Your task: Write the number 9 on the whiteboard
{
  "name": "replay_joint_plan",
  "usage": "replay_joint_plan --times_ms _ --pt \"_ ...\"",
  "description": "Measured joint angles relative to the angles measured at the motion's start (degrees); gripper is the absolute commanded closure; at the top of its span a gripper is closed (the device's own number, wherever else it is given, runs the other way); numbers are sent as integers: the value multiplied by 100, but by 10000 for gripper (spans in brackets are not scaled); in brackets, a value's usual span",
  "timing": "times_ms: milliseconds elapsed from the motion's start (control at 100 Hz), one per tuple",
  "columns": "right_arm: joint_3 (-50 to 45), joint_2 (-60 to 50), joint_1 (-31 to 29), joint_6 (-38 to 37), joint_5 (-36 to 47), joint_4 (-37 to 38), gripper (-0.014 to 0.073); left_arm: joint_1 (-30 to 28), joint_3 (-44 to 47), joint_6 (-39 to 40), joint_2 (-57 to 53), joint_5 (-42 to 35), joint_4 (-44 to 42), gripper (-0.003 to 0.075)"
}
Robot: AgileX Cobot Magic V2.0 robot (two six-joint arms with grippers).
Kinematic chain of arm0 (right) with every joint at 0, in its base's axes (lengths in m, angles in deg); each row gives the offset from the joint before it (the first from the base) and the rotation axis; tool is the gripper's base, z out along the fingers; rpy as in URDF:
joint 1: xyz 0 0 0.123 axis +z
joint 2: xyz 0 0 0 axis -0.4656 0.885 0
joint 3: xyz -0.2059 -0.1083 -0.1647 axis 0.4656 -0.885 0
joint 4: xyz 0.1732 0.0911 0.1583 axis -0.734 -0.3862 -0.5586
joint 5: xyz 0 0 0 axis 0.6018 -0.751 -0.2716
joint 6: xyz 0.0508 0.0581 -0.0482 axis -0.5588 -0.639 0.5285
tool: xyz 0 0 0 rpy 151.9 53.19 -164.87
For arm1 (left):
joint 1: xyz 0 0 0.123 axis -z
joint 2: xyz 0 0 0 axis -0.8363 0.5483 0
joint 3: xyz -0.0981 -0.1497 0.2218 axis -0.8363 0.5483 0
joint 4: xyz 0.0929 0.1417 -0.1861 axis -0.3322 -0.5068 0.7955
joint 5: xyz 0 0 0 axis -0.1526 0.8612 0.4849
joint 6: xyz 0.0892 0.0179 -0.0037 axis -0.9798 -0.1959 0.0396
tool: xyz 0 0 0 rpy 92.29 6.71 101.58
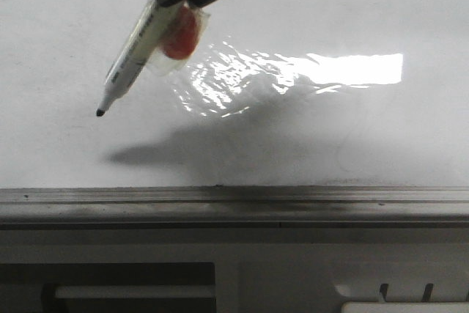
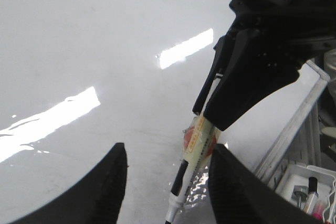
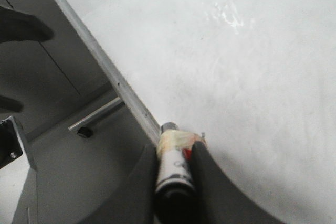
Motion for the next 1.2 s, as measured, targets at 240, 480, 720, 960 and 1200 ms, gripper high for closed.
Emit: replay_joint_plan --times_ms 240,480,720,960,1200 --pt "512 0 -370 -28 -172 0 649 -126 0 0 -349 71 707 385" --pt "999 0 -980 -109 -784 0 649 -397 0 0 -361 86 807 385" --pt "999 195 -1220 -119 -895 0 649 -421 0 0 -361 86 821 385" --pt "1118 717 -1147 -143 -725 -342 649 -421 0 0 -361 48 821 385" --pt "1140 791 -1135 -143 -1361 -337 642 -421 4 0 -361 8 821 385"
